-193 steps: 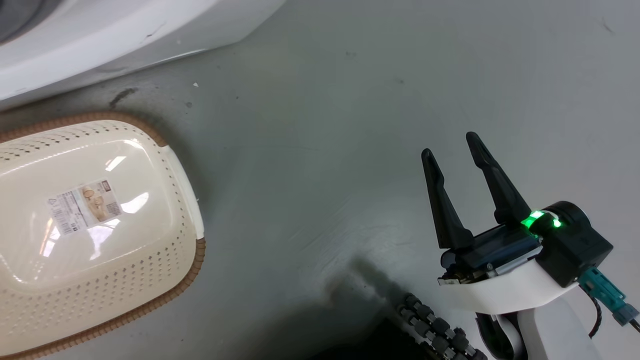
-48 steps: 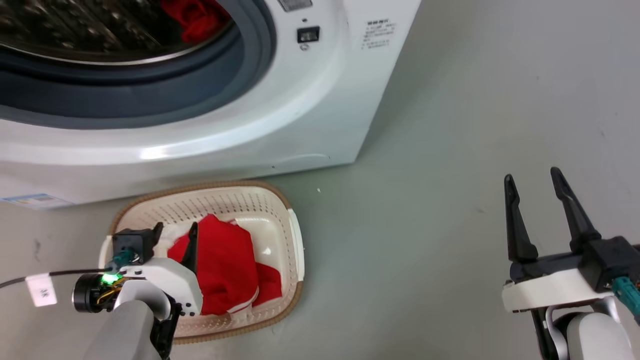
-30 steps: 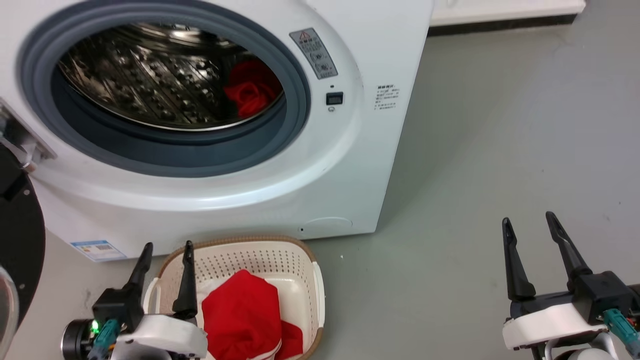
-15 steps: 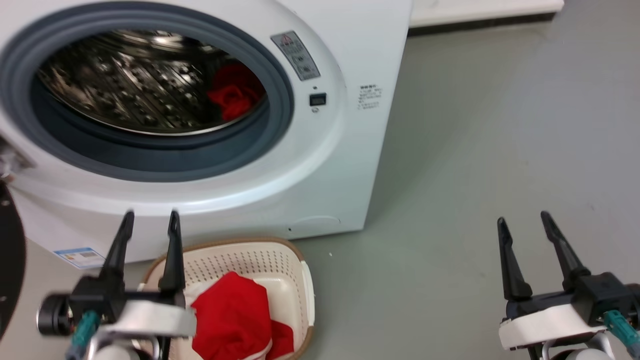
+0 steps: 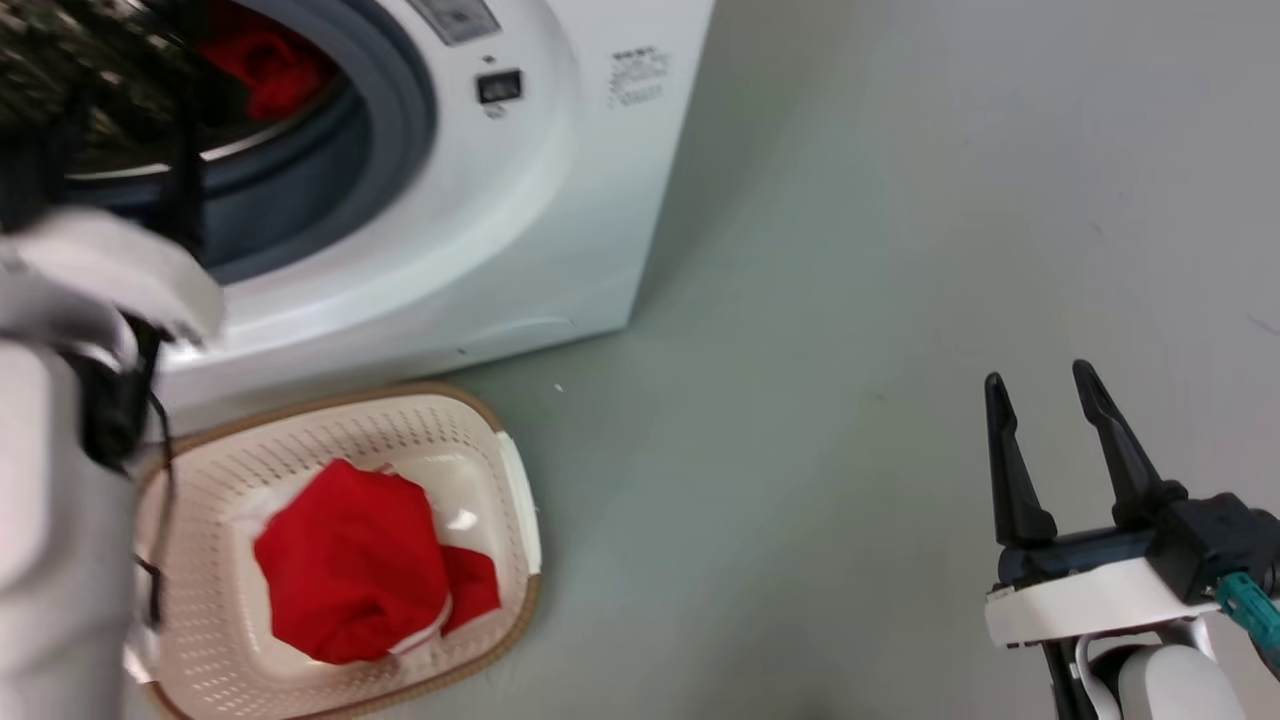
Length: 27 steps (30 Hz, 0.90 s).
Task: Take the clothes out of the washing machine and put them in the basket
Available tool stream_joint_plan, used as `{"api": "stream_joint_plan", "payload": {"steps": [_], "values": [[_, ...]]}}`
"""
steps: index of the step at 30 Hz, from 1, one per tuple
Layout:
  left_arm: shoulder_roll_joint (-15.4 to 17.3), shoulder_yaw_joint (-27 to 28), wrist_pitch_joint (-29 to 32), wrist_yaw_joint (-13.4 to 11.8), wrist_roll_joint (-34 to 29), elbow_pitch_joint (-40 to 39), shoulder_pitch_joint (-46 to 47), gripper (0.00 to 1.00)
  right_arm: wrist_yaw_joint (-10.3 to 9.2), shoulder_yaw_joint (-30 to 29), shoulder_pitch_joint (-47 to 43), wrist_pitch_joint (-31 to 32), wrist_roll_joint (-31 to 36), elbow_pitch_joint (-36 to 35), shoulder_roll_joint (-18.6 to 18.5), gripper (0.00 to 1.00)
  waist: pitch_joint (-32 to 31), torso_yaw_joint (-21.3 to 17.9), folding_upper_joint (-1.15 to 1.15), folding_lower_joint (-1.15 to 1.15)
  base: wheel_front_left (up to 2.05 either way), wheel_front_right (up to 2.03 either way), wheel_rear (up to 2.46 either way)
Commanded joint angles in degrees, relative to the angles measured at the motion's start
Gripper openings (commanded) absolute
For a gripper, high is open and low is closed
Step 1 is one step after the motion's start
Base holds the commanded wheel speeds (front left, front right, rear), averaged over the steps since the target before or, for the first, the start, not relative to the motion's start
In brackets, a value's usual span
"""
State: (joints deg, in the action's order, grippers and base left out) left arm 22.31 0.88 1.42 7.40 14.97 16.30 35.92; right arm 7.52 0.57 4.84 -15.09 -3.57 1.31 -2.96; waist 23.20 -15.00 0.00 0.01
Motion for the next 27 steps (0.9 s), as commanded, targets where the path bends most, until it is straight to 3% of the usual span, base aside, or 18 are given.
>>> {"api": "stream_joint_plan", "payload": {"steps": [1,8,18,20,27], "values": [[0.7,-0.3,1.0,0.0,0.4,0.9,1.8,1.0,-0.06,0.2,1.0,-0.1,-0.3,-0.3,0.2,1.0,3.7,-3.1,0.0,-0.01,0.0,0.0,0.0],[6.4,-2.1,13.2,0.1,4.2,11.1,18.3,1.0,-0.06,1.6,2.7,-0.1,-2.5,-0.5,0.2,1.0,10.0,-6.1,0.0,-0.01,0.0,0.0,0.0],[12.0,-5.5,30.0,-0.7,1.5,22.0,37.8,1.0,-0.06,7.1,3.8,-0.1,-4.4,-2.3,0.2,1.0,16.5,-10.8,0.0,-0.01,0.0,0.0,0.0],[12.8,-5.0,32.3,-1.7,1.5,23.3,42.1,1.0,-0.06,8.4,3.4,-0.1,-4.2,-3.0,0.1,1.0,17.7,-11.9,0.0,-0.01,0.0,0.0,0.0],[15.1,-8.4,43.7,-1.4,-0.3,29.3,48.0,1.0,-0.06,9.6,2.9,-0.1,-6.1,-4.5,0.2,1.0,20.7,-14.2,0.0,-0.01,0.0,0.0,0.0]]}}
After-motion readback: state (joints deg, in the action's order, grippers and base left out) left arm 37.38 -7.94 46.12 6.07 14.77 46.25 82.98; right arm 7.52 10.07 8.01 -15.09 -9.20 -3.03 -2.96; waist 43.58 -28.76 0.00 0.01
